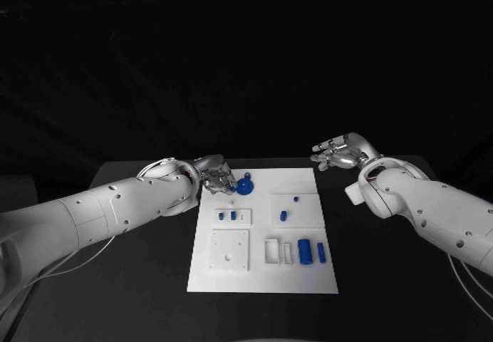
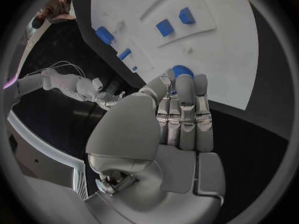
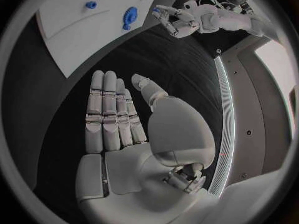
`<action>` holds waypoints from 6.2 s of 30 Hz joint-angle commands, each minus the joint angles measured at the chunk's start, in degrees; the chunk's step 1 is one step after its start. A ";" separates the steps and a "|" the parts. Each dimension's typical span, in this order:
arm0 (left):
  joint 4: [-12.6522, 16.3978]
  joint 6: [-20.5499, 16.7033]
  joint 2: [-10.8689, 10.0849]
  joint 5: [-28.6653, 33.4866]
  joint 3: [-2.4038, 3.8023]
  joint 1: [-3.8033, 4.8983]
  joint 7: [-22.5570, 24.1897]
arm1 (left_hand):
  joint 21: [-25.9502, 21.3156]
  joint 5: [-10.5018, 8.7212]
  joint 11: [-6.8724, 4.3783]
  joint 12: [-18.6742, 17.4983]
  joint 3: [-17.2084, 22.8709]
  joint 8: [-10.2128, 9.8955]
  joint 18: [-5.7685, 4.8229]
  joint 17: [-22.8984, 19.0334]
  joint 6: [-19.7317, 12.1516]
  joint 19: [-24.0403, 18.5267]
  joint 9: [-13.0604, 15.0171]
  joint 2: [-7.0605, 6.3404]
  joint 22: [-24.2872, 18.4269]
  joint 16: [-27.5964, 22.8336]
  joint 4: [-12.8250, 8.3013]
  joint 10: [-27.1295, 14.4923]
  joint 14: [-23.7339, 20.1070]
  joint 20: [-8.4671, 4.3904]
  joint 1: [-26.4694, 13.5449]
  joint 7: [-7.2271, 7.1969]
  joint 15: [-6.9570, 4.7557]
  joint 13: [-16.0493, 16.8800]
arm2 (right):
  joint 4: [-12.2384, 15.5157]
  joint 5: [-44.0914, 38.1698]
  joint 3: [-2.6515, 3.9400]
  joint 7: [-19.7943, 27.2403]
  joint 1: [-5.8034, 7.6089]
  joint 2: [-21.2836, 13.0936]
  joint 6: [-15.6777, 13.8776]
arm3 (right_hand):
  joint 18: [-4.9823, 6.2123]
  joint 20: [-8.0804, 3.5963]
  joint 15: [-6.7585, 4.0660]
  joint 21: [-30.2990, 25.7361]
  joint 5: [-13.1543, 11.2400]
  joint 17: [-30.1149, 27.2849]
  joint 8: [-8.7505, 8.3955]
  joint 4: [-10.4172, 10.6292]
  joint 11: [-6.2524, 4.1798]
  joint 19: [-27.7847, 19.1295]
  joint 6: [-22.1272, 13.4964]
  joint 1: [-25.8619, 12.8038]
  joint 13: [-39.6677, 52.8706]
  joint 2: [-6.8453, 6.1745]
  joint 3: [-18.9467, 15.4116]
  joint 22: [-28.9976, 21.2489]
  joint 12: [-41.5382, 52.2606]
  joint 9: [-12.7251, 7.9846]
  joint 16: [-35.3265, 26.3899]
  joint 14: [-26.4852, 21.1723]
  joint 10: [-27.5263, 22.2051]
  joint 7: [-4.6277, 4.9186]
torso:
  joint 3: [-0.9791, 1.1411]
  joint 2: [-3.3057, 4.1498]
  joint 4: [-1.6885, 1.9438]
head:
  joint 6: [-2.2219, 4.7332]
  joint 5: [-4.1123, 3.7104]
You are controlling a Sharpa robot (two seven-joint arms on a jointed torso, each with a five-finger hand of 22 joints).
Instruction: Assemble the parts on the task board
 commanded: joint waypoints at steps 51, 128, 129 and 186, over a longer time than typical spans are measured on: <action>-3.42 0.48 1.86 -9.34 -1.35 -2.44 1.05 | 0.43 0.17 0.03 0.21 0.16 0.14 0.34 0.13 0.76 -0.63 0.03 0.15 1.26 -0.48 -0.26 0.39 -0.42 -0.07 -0.08 -0.02 0.03 -0.03 | 0.00 -0.08 0.03 0.33 -0.02 0.14 1.08 | -0.55 0.21 0.17 1.45 0.27 -0.28 -0.17 -0.47 0.24 -1.16 -0.20 0.31 -0.11 0.21 -0.08 -0.44 -0.42 -0.08 -0.46 -0.14 -0.02 -0.03 | 0.10 0.03 -0.13 | -0.58 0.42; -5.17 3.17 3.96 -9.28 -2.89 -2.44 -1.44 | 2.75 0.29 1.32 0.21 -1.12 0.11 1.06 0.07 -3.83 -3.00 -0.11 0.69 1.42 -0.46 -1.55 -2.80 -2.11 0.79 1.55 1.16 0.92 -0.03 | -0.41 -0.09 0.03 0.44 -0.03 0.47 1.39 | -0.54 0.24 0.19 2.49 0.34 -0.43 -0.17 -0.62 0.23 -1.56 -0.06 0.15 -0.11 0.37 -0.01 -1.42 -0.41 -0.07 -0.44 -0.22 -0.02 -0.06 | 0.08 0.04 -0.12 | -0.95 0.18; -5.17 3.12 3.89 -9.27 -2.89 -2.44 -1.48 | 3.17 0.35 1.35 0.22 -1.20 0.11 1.10 0.02 -3.82 -3.23 -0.14 0.74 1.40 -0.44 -1.72 -2.85 -2.15 0.80 1.60 1.17 0.93 -0.03 | -0.40 -0.09 0.03 0.44 -0.03 0.47 1.38 | -0.54 0.24 0.19 2.50 0.34 -0.43 -0.17 -0.62 0.23 -1.57 -0.06 0.15 -0.12 0.36 -0.01 -1.43 -0.41 -0.08 -0.44 -0.22 -0.02 -0.06 | 0.06 0.04 -0.12 | -0.96 0.19; 8.12 -8.27 -7.89 36.92 2.30 0.60 10.61 | -13.23 0.53 6.50 0.16 2.09 0.55 -0.17 -12.55 -12.38 -13.35 -0.44 -2.41 -30.84 -55.22 1.61 -15.41 -5.17 8.74 -2.77 3.74 8.68 -0.19 | 3.64 -43.25 -5.27 -11.33 -1.37 1.85 8.22 | 3.95 -2.37 -2.63 23.17 -11.61 20.92 -0.21 -1.93 1.75 4.51 3.16 1.22 -0.81 -5.63 12.96 17.31 -10.53 -0.34 21.76 6.53 -4.39 -0.81 | -0.12 -0.06 0.02 | 1.32 -2.14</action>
